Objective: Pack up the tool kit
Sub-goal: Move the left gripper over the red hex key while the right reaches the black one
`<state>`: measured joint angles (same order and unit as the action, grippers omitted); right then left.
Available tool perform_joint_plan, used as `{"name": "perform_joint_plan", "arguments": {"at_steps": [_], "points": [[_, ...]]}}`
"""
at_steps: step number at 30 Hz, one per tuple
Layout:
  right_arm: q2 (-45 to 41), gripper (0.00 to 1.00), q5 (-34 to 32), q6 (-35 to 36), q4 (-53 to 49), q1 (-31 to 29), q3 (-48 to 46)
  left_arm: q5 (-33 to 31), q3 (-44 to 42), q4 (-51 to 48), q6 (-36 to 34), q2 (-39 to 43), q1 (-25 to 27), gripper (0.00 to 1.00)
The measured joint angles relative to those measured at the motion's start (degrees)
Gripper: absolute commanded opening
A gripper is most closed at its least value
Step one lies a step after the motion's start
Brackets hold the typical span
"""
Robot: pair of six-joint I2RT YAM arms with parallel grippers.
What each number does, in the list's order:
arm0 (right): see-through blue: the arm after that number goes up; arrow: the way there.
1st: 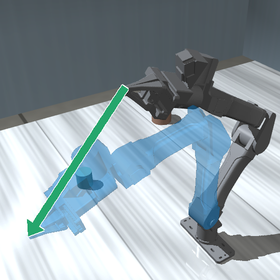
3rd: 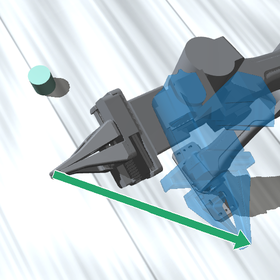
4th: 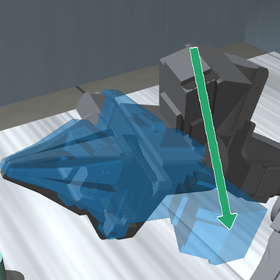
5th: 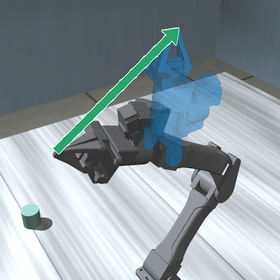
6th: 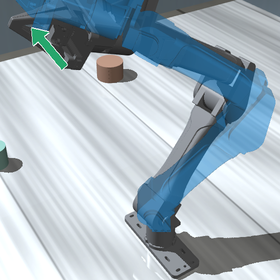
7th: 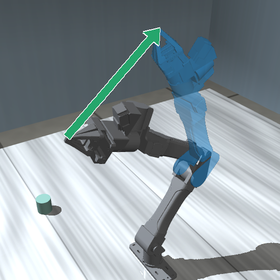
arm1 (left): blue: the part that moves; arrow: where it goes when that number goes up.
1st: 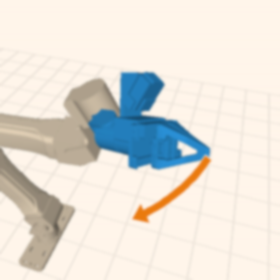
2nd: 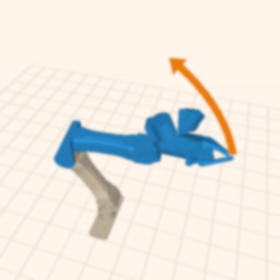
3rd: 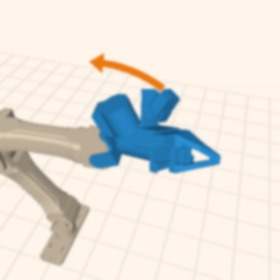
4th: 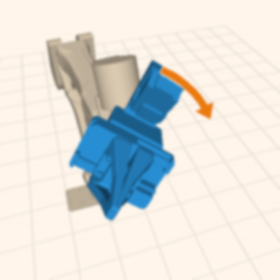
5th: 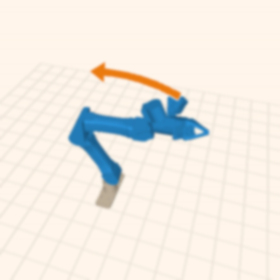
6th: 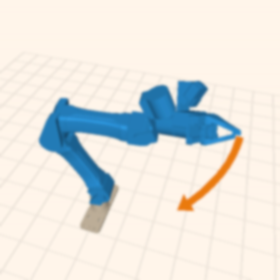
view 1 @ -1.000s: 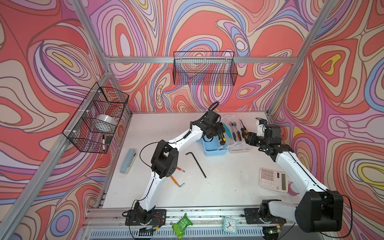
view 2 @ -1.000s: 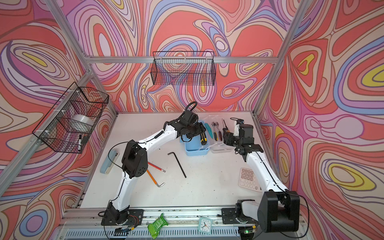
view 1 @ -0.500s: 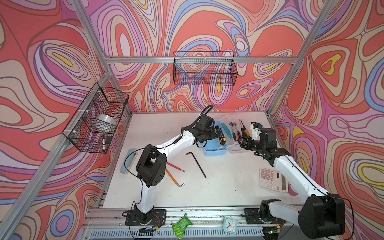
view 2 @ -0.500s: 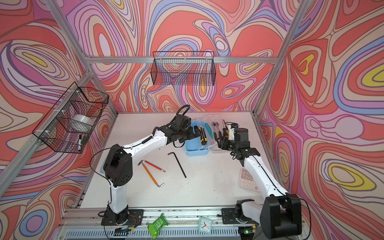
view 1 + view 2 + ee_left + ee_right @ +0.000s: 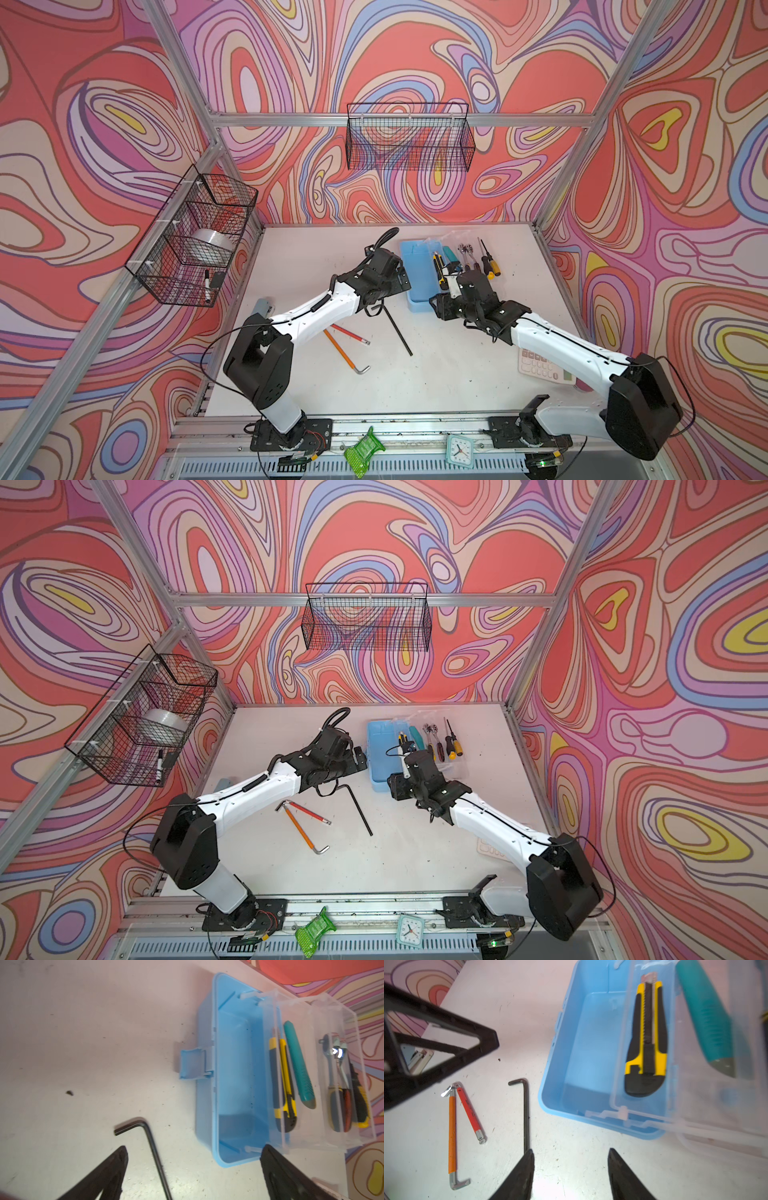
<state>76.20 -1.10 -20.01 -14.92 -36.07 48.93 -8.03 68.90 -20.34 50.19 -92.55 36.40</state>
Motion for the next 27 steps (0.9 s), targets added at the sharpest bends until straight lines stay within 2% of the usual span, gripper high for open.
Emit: {"name": "perform_joint_plan", "arguments": {"at_steps": [9,18,27], "points": [[11.6,0.47,-6.2,0.0,-0.1,-12.0,5.3,-4.9,-11.5,-3.8,2.9,9.7,-5.2,1.00],[21.5,0.39,-8.3,1.3,-2.3,-15.1,10.6,-6.7,-22.9,-7.2,6.7,21.2,-11.2,1.00],[28.5,0.35,-8.5,2.3,-4.4,-16.9,14.3,-7.9,-28.6,-11.1,8.4,28.7,-14.0,1.00]]}}
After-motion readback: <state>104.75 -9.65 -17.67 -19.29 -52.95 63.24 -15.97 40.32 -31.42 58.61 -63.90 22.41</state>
